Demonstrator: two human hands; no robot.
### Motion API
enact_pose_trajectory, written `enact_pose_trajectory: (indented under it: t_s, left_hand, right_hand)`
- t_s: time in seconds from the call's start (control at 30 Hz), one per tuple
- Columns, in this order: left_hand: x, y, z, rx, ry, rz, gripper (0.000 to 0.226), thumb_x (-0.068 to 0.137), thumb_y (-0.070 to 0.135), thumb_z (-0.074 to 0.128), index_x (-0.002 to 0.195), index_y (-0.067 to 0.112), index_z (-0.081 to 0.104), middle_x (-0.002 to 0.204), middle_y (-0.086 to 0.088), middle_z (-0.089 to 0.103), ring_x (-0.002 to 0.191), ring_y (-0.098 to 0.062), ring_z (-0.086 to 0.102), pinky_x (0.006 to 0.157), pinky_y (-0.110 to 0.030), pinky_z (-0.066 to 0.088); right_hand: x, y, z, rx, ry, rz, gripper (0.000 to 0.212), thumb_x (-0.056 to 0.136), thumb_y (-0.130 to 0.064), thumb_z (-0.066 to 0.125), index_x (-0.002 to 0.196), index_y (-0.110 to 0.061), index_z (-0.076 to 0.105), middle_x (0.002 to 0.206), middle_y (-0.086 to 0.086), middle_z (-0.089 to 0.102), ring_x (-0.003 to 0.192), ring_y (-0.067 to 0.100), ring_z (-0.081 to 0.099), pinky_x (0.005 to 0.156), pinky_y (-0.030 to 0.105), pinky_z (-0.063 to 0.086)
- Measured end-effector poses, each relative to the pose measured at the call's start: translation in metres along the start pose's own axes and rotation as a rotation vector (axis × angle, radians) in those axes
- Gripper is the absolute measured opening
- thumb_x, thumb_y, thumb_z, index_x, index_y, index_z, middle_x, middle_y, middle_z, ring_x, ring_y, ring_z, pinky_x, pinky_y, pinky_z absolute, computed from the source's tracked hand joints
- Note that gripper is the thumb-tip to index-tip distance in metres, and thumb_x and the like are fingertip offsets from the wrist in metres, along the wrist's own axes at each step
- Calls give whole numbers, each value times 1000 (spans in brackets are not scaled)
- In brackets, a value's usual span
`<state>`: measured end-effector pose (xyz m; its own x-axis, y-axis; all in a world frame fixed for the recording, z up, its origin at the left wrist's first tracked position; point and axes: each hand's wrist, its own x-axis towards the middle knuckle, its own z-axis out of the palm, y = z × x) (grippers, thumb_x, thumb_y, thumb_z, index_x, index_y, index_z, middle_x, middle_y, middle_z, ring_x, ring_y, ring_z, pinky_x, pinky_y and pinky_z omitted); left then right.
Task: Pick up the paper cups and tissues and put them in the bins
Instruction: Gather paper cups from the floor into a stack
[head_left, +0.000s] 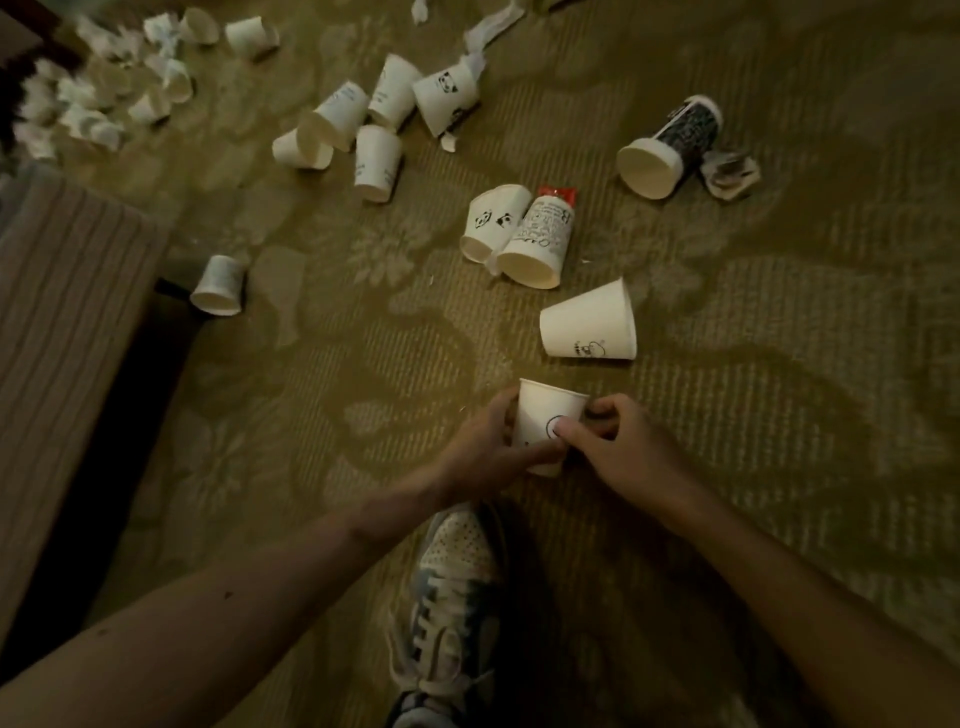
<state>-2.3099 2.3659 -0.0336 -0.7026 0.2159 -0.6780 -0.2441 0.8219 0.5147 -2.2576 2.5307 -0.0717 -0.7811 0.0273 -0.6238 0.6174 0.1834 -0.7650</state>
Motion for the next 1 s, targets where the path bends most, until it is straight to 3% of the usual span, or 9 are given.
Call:
enact_pose_trajectory:
  t_s: [0.2, 0.33, 0.47, 0.63, 0.73, 0.8, 0.87, 0.93, 1.0]
  left_hand:
    - [13, -4, 17, -151, -23, 153, 80, 77, 42, 80, 143, 27, 36, 119, 18, 57, 102, 1, 61, 71, -18, 55]
    - [26, 4, 25, -184, -15, 310, 73, 76, 32, 82, 135, 28, 39, 114, 19, 59, 104, 13, 58, 75, -12, 52]
    - [32, 15, 29, -98, -42, 457, 69, 72, 52, 76, 127, 41, 36, 105, 22, 58, 97, 10, 59, 70, -11, 50]
    - [46, 24, 12, 59, -138, 507, 66, 80, 45, 76, 134, 37, 41, 98, 15, 59, 86, 6, 57, 67, -17, 51]
    - [54, 31, -15, 135, -30, 486, 35, 79, 41, 77, 108, 43, 58, 86, 12, 60, 80, 3, 55, 62, -13, 47]
    - [56, 42, -31, 130, 154, 537, 29, 81, 34, 76, 103, 43, 59, 98, 13, 59, 87, 3, 54, 70, -14, 46]
    - [64, 54, -40, 255, 271, 632, 45, 82, 30, 75, 123, 37, 57, 123, 8, 52, 112, -2, 46, 92, -24, 41]
    - [77, 66, -43, 372, 250, 694, 65, 82, 30, 76, 139, 31, 45, 139, 3, 45, 127, -9, 38, 104, -31, 34]
    - [91, 74, -41, 388, 157, 675, 77, 81, 28, 76, 146, 29, 36, 144, 2, 44, 133, -15, 40, 111, -38, 35]
  right_hand:
    - [4, 2, 0, 212, 41, 35, 68, 77, -52, 74, 129, -27, 39, 100, -15, 52, 87, 2, 59, 60, 20, 52]
    - [5, 2, -10, 316, 114, 20, 64, 70, -50, 80, 115, -28, 39, 101, -13, 58, 85, 5, 64, 57, 20, 56]
    - [5, 1, -18, 400, 228, 36, 73, 65, -44, 86, 116, -25, 39, 102, -7, 60, 85, 6, 65, 48, 16, 51]
    - [8, 4, -25, 390, 307, 58, 60, 68, -46, 84, 113, -30, 47, 98, -11, 64, 77, 0, 66, 48, 12, 48]
    - [11, 3, -27, 400, 329, 40, 52, 68, -45, 84, 105, -34, 49, 98, -11, 65, 71, -10, 63, 45, 8, 45]
    - [12, -2, -33, 399, 332, 50, 53, 66, -47, 83, 106, -35, 51, 99, -12, 65, 75, -4, 65, 47, 10, 46]
    - [14, -7, -38, 404, 335, 59, 50, 66, -47, 83, 105, -34, 53, 100, -10, 68, 80, 3, 67, 52, 15, 51]
    - [17, -12, -43, 420, 315, 57, 47, 71, -42, 81, 110, -28, 60, 97, -6, 73, 82, 9, 71, 58, 22, 54]
    - [20, -15, -45, 443, 288, 49, 38, 77, -36, 80, 109, -23, 65, 89, -5, 76, 77, 8, 72, 55, 21, 54]
